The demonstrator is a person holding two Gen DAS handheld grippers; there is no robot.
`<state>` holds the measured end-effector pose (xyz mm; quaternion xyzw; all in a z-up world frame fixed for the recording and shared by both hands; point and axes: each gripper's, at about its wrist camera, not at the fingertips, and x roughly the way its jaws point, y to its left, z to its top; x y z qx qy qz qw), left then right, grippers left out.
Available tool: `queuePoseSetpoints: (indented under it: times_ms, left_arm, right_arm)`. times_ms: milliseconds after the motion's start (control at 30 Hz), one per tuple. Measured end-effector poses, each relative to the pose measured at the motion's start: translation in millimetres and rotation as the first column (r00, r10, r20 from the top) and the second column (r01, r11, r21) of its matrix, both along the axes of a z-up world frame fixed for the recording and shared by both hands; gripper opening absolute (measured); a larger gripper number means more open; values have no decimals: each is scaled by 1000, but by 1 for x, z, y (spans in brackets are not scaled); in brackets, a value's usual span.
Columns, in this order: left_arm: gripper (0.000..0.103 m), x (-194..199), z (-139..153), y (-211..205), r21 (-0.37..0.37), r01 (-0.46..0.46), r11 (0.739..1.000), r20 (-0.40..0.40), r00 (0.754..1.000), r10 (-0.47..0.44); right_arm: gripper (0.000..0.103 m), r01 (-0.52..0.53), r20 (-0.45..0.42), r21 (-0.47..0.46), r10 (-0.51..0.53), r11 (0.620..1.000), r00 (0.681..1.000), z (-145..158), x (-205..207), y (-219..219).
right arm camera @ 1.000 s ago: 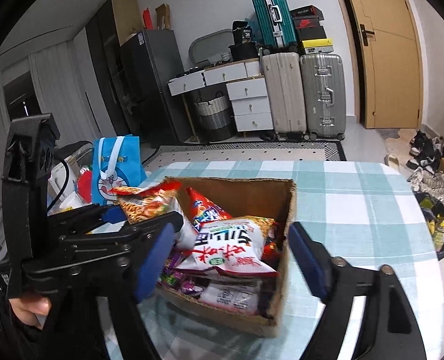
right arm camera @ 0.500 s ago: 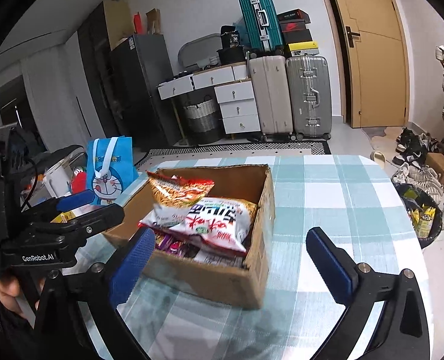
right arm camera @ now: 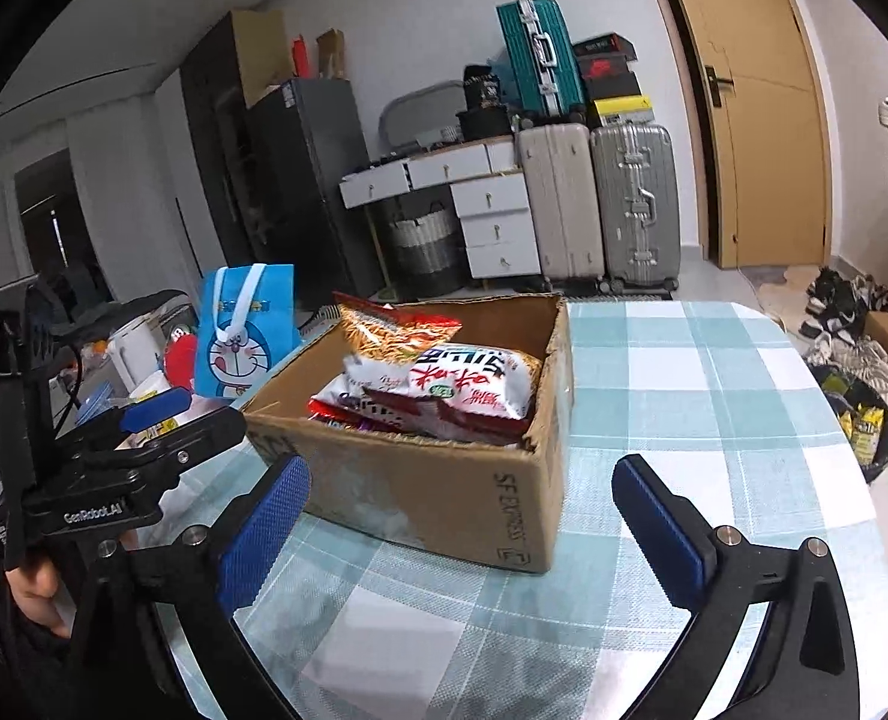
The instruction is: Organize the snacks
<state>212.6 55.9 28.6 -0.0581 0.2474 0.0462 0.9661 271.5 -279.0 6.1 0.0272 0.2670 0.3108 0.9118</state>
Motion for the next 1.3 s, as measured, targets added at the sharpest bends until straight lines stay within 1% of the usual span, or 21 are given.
queuePoseSetpoints:
  times_ms: [67,167,267,500,700,967,1300]
  left_arm:
    - [103,-4,-5,2,1,0,1000,10,1000,0]
    - [103,-9,-11,2,0,7,1000,22,1000,-7]
    - [102,-15,-15,1,15,5,1000,46,999,-6]
    - [103,-27,-18,-6,42,-1,999,102,995,-3]
    - [103,-35,-22,-9,49,-1,999,119,993,-5]
    - [103,-40,-24,-15,61,6,998,122,992,-13]
    - [103,-41,-26,-14,49,0,999,121,993,-6]
  right_arm:
    - [102,-5,40,11,5,1000,999,-4,-8,-1]
    - [102,-1,107,1,1,1000,994,-8,-20,-2]
    - [102,-4,146,4,4,1000,989,-10,-31,-2]
    - [102,-8,170,19,4,1000,985,-14,-37,-3]
    - [102,-1,180,16,-2,1000,984,-15,-41,-2]
    - [103,-7,207,13,4,1000,978,-14,-48,-2]
    - [103,-21,229,-11,23,1000,973,-15,-51,4]
